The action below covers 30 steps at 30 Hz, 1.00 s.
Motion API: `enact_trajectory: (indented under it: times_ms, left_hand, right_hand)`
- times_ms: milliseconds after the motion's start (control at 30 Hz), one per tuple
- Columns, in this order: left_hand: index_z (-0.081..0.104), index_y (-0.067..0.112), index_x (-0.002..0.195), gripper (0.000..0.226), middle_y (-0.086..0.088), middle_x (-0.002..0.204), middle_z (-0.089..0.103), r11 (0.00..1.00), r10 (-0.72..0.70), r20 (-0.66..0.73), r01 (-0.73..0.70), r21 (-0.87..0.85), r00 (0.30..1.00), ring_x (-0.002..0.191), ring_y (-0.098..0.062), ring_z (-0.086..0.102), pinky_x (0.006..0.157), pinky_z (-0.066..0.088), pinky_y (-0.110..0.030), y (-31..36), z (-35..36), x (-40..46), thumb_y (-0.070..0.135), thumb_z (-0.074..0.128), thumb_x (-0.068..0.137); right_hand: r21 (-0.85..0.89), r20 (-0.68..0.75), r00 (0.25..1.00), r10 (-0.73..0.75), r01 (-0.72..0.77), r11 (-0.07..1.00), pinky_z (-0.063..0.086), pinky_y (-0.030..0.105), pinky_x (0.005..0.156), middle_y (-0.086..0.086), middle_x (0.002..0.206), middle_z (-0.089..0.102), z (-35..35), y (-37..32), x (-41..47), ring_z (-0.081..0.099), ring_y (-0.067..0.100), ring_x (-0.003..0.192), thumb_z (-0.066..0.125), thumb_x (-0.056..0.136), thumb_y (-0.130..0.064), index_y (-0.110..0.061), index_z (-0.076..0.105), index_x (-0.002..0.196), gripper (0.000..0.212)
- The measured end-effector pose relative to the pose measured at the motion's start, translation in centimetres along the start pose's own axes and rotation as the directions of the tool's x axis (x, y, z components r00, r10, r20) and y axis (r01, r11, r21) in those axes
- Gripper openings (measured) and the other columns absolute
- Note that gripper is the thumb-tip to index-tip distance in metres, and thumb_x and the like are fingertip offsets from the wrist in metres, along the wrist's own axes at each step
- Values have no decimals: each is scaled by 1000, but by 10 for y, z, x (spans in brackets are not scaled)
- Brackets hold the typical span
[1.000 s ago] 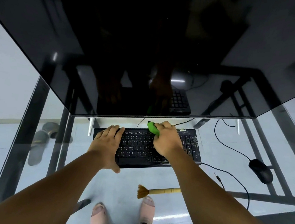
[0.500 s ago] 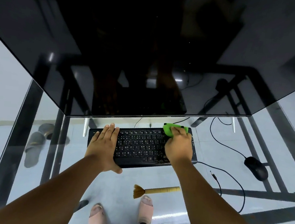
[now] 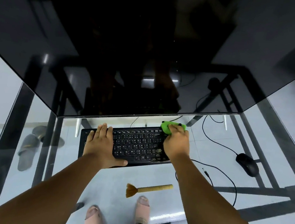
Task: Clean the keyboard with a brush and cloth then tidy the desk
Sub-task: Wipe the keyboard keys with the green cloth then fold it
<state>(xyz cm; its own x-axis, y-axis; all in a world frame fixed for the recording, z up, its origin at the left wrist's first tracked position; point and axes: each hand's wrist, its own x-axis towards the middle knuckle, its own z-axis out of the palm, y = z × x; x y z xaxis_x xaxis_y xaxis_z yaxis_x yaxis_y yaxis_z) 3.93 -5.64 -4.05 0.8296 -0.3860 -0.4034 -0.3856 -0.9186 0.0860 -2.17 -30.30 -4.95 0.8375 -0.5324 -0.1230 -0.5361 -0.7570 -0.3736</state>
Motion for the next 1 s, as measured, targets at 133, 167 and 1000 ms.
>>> enact_trajectory:
  times_ms: [133,167,1000]
  left_hand:
    - [-7,14,154,132,-3,162,-11,993,115,-27,-115,-15,993,149,-19,-10,121,-1,-44,32,4,3,90,47,60]
    - [-8,14,154,130,-2,162,-12,991,132,-24,-133,-18,991,149,-18,-11,121,-2,-43,41,4,4,89,47,62]
    - [-2,20,154,141,2,162,2,994,73,34,-76,75,997,149,-20,7,122,6,-40,67,-7,13,79,70,48]
  right_hand:
    - [-2,109,973,-202,204,979,43,38,107,-4,146,45,4,-12,-10,30,26,137,47,90,-8,-20,50,141,52]
    - [-5,108,966,-237,238,971,44,37,105,-5,145,48,3,-7,-11,33,25,134,47,89,-8,-20,52,140,52]
    - [28,114,963,-246,245,969,47,35,101,-11,139,53,-12,31,10,38,21,128,49,85,-4,-23,58,135,54]
